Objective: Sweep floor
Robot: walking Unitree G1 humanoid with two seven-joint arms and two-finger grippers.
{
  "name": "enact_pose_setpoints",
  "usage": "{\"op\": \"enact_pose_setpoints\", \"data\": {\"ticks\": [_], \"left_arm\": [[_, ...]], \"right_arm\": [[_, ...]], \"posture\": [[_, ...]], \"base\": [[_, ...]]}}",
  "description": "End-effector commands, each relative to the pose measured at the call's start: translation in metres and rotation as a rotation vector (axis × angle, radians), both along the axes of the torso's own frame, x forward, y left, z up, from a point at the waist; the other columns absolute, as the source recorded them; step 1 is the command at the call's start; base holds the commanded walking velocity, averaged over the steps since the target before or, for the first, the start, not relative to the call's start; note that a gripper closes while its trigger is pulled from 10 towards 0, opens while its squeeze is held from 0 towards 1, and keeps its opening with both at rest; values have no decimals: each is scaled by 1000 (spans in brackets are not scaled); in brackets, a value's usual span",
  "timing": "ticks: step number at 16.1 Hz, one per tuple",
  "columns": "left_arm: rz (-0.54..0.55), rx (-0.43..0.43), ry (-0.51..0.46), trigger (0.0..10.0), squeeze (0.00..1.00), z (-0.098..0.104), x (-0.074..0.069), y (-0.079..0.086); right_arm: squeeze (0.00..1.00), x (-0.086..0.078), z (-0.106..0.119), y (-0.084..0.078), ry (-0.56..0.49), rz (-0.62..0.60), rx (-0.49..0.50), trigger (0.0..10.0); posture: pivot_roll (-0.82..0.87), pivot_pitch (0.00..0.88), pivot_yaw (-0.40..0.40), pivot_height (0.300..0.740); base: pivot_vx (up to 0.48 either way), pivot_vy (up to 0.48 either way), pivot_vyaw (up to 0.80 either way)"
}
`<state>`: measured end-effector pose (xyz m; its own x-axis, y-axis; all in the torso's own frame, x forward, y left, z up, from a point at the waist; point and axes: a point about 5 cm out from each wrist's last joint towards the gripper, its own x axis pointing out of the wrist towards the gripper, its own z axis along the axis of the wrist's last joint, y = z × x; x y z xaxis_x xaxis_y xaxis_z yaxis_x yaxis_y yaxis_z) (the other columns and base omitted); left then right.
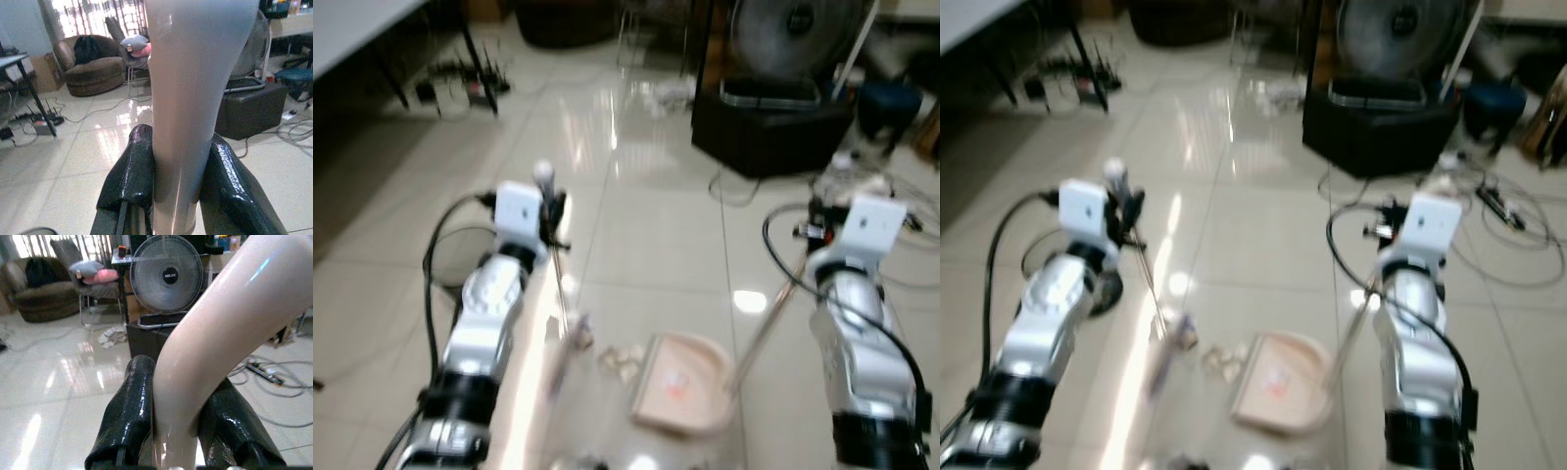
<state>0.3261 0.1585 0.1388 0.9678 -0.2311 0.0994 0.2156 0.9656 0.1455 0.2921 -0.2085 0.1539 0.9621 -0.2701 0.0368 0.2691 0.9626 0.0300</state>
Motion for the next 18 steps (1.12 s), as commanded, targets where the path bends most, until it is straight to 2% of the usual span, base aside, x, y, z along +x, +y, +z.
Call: {"op": "enact_pose_setpoints", "data": {"ticks": [1,4,6,8,15,18], "left_arm": [[-33,-4,-43,10000,0,8,2,-9],[-56,0,-37,10000,0,7,1,-14],[-57,-4,-32,10000,0,5,1,-15],[-53,-15,-33,10000,0,4,1,-15],[-25,-14,-74,10000,0,9,0,-10],[-27,-4,-78,10000,0,13,7,-9]], "right_arm": [[0,-3,10,-9,-44,-29,-29,10000],[0,-5,7,-6,-43,-23,41,10000],[0,-5,6,-5,-34,-16,-18,10000],[0,-6,7,-4,-43,-13,-14,10000],[0,-5,12,-12,-73,-31,-34,10000],[0,-1,21,-25,-118,-57,-44,10000]], "posture": [[-33,59,62,740],[-37,49,62,740],[-39,44,63,740],[-42,41,60,740],[-28,59,51,740],[-25,70,54,740]], "base": [[420,0,0],[420,0,-525],[414,0,-394],[319,0,0],[0,0,0],[0,0,0]]}}
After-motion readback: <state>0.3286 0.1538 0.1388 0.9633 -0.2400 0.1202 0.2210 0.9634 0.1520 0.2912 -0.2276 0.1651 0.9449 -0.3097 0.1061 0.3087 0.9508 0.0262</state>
